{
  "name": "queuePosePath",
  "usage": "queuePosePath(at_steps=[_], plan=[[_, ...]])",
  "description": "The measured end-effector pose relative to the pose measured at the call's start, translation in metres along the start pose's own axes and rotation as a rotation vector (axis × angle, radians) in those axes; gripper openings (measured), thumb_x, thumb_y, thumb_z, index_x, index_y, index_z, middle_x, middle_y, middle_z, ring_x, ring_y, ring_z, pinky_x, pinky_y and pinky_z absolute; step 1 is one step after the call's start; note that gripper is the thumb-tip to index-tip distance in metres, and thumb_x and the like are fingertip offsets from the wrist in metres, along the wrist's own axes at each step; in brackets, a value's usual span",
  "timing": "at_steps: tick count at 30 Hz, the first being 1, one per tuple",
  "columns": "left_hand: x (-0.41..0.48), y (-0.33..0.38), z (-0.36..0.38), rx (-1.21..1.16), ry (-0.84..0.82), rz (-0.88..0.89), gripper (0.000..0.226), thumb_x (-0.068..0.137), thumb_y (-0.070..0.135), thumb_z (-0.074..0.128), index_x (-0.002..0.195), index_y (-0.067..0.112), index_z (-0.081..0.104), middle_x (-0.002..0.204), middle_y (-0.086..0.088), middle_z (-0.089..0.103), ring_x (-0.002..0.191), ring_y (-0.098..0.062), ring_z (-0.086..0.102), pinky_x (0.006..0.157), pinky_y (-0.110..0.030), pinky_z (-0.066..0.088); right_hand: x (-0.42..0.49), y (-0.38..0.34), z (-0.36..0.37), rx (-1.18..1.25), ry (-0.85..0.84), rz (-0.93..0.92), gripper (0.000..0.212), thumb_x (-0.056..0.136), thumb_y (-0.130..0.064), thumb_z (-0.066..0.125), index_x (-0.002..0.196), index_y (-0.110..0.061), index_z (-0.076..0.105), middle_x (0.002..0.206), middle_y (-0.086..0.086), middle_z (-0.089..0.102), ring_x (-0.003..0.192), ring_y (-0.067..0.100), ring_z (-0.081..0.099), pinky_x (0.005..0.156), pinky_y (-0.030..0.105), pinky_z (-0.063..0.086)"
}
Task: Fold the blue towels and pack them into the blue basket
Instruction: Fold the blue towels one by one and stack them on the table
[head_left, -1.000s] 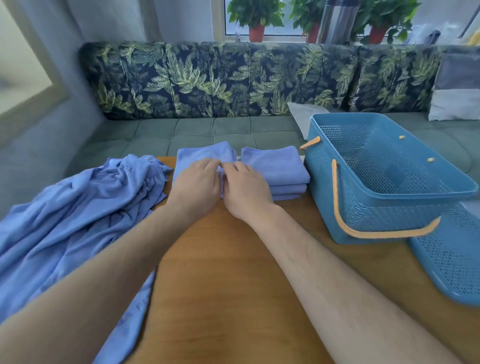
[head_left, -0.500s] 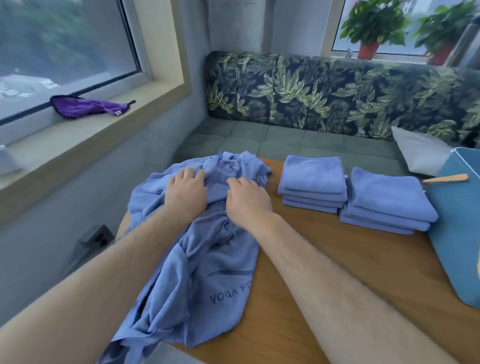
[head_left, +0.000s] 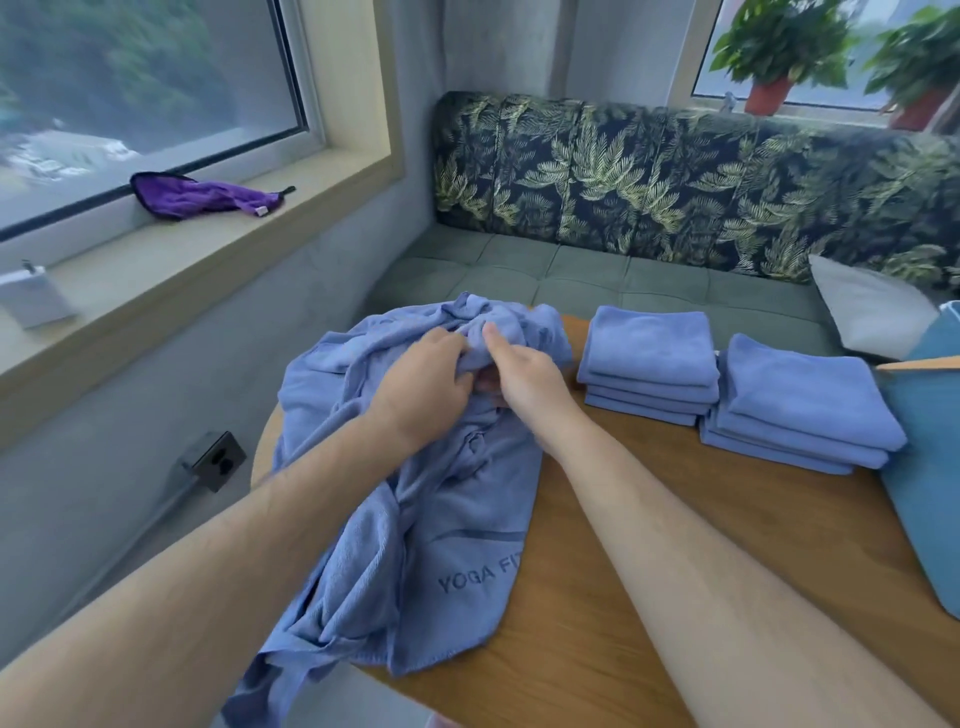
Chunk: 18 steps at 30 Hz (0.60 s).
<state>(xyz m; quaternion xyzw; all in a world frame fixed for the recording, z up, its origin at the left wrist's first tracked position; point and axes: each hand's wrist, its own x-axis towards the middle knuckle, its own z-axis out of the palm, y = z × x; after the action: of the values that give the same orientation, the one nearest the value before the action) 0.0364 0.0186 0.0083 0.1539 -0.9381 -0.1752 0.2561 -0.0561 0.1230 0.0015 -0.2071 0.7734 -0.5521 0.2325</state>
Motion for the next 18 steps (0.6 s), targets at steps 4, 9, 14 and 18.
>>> queuePosePath(at_steps=[4,9,14,18], plan=[[-0.012,0.035,0.003,-0.135,-0.064,0.033,0.013,0.090,0.014,0.057,0.086,0.011,0.069,0.081,0.001,0.063,0.075,-0.020,0.057,0.070,-0.038,0.045,-0.009,0.019,-0.028,0.091,0.095,-0.034,0.041,0.074,-0.049,0.067,0.073,-0.009,0.061,0.088,0.020,0.071,0.085,0.035,0.071,0.080,0.061,0.056],[-0.015,0.069,0.008,-0.140,-0.177,0.016,0.012,0.091,0.019,0.060,0.080,0.018,0.066,0.071,0.002,0.063,0.064,-0.014,0.055,0.059,-0.027,0.039,-0.041,0.025,-0.070,0.065,0.164,-0.020,0.028,0.079,-0.037,0.064,0.076,-0.010,0.057,0.077,0.018,0.072,0.075,0.034,0.071,0.076,0.059,0.055],[-0.005,0.104,0.007,-0.243,-0.200,-0.045,0.032,0.095,0.049,0.057,0.083,0.020,0.064,0.075,0.008,0.063,0.069,-0.006,0.057,0.061,-0.025,0.040,-0.061,0.004,-0.102,0.106,0.128,-0.040,0.019,0.081,-0.036,0.057,0.075,-0.018,0.055,0.083,0.009,0.067,0.081,0.022,0.065,0.087,0.049,0.058],[0.013,0.108,-0.004,-0.286,-0.121,-0.124,0.025,0.097,0.039,0.053,0.105,0.018,0.065,0.102,0.002,0.066,0.097,-0.014,0.059,0.085,-0.029,0.042,-0.075,-0.025,-0.131,0.159,0.220,-0.169,0.025,0.095,-0.028,0.054,0.075,-0.018,0.045,0.074,-0.003,0.047,0.069,0.012,0.046,0.066,0.031,0.042]])
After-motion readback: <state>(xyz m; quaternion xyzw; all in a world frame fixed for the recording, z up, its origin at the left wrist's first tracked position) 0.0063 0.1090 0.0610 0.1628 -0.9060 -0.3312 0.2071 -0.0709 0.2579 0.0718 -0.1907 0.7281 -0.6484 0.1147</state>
